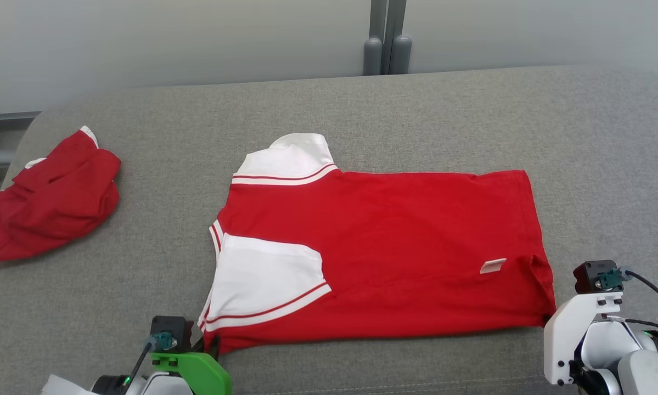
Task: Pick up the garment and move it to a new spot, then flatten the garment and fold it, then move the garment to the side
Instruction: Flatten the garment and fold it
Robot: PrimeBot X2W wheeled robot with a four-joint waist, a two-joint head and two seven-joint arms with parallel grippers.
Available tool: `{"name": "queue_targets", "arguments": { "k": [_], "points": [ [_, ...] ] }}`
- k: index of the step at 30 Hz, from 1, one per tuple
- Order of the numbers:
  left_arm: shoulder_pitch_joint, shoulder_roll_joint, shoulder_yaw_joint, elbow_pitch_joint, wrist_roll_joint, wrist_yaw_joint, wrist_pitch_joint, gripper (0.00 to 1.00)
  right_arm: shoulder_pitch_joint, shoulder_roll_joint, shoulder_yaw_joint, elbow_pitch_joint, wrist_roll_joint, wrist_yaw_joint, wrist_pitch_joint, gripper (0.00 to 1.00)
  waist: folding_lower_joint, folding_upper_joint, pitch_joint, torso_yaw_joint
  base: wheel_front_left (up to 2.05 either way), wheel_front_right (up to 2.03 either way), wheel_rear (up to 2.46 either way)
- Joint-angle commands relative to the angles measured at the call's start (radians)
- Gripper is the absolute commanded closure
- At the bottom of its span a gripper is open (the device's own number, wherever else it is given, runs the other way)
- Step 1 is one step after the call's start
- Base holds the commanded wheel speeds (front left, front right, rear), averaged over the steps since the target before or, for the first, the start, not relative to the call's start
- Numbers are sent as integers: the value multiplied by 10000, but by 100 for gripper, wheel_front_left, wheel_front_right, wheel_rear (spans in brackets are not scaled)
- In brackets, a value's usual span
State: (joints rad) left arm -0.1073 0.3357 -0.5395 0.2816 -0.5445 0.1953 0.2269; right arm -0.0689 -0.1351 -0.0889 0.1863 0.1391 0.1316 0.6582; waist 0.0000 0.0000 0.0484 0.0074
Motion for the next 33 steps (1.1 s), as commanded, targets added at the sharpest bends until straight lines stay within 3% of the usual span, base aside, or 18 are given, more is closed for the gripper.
{"name": "queue_targets", "arguments": {
  "k": [1, 10, 18, 24, 33],
  "points": [
    [207, 76, -21, -24, 82, 101, -51, 0, 169, 7, 6, -107, -83, -18, -183, 0, 0, 0, -25, 0, 0, 0, 0],
    [482, 71, -52, 90, 325, 352, -767, 0, 806, 147, -169, -112, -253, -16, -1202, 0, 0, 0, -405, 94, 0, 0, 0],
    [618, -14, 120, -116, 682, 267, -2957, 0, 1164, 503, -721, -387, -302, -16, -3316, 0, 0, 0, -802, 270, 0, 0, 0],
    [828, -306, 701, -435, 525, 483, -4516, 0, 1307, 793, -952, -573, 75, -16, -5063, 0, 0, 0, -1058, 336, 0, 0, 0],
    [1237, -672, 1709, -1154, 572, 769, -4933, 0, 1345, 834, -557, -449, 599, -15, -6491, 0, 0, 0, -1458, 498, 0, 0, 0]
  ]
}}
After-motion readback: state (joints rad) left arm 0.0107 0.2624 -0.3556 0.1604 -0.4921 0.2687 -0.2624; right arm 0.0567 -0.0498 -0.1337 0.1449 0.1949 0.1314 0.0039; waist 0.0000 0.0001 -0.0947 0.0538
